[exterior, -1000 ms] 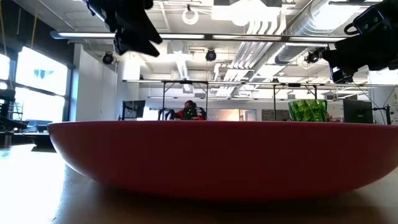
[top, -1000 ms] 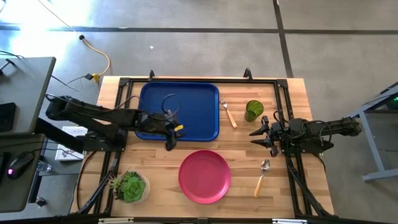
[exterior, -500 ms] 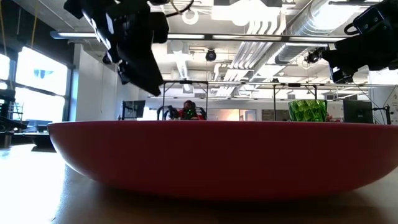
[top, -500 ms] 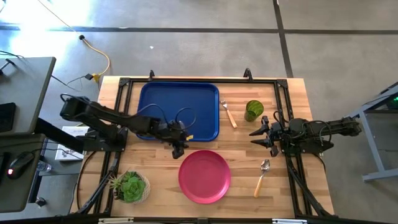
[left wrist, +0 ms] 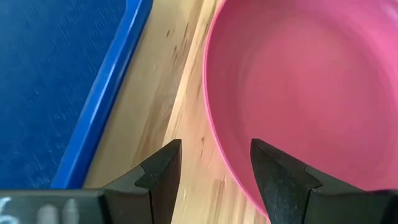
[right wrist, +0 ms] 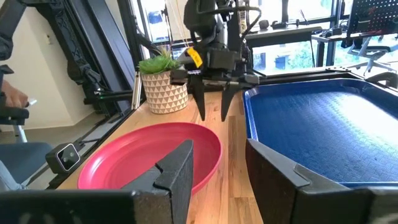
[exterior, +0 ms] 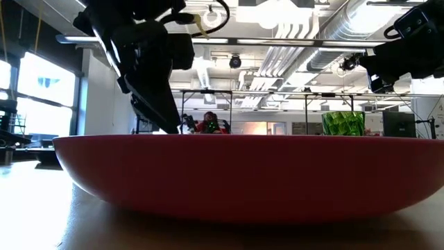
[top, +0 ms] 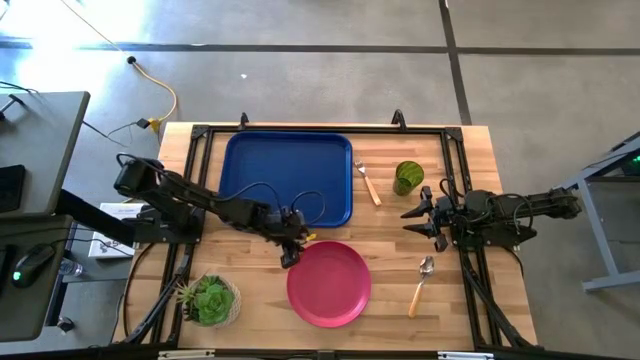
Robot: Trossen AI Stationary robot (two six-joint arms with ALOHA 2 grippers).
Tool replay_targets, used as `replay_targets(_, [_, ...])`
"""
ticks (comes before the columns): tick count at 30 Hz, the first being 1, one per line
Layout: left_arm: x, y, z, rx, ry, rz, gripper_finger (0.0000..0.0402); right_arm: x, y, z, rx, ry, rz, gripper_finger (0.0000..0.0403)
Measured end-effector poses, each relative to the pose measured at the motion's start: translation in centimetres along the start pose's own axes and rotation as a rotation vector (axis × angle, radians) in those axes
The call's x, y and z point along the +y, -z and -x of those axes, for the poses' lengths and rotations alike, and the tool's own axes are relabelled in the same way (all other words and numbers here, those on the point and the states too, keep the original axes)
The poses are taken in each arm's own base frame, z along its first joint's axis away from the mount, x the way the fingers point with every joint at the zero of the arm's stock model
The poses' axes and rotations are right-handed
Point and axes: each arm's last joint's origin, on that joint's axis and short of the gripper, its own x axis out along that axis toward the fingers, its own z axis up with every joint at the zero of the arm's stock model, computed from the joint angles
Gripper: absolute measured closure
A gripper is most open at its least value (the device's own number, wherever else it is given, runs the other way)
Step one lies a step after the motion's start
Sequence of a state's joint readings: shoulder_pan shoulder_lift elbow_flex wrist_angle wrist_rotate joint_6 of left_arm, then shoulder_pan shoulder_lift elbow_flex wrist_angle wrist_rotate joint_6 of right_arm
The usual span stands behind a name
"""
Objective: Pick and place plate/cup/fork/spoon on tray
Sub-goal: Put the pink plate on the blue serving tray
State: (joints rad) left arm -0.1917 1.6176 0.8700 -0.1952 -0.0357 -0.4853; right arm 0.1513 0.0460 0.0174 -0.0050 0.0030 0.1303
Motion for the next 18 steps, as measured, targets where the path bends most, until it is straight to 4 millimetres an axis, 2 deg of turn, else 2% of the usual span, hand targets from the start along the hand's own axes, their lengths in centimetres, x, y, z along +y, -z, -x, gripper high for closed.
replay_targets(13, [-0.1,1.0,-2.5,0.052,-0.009,0.016,0.0220,0.0,0.0,0.0,0.000,0.000,0.000,0.0265])
replay_targets(18, [-0.1,1.1,-2.9,0.054,-0.010,0.019,0.0220,0.0,0.0,0.0,0.000,0.001,0.000,0.0265])
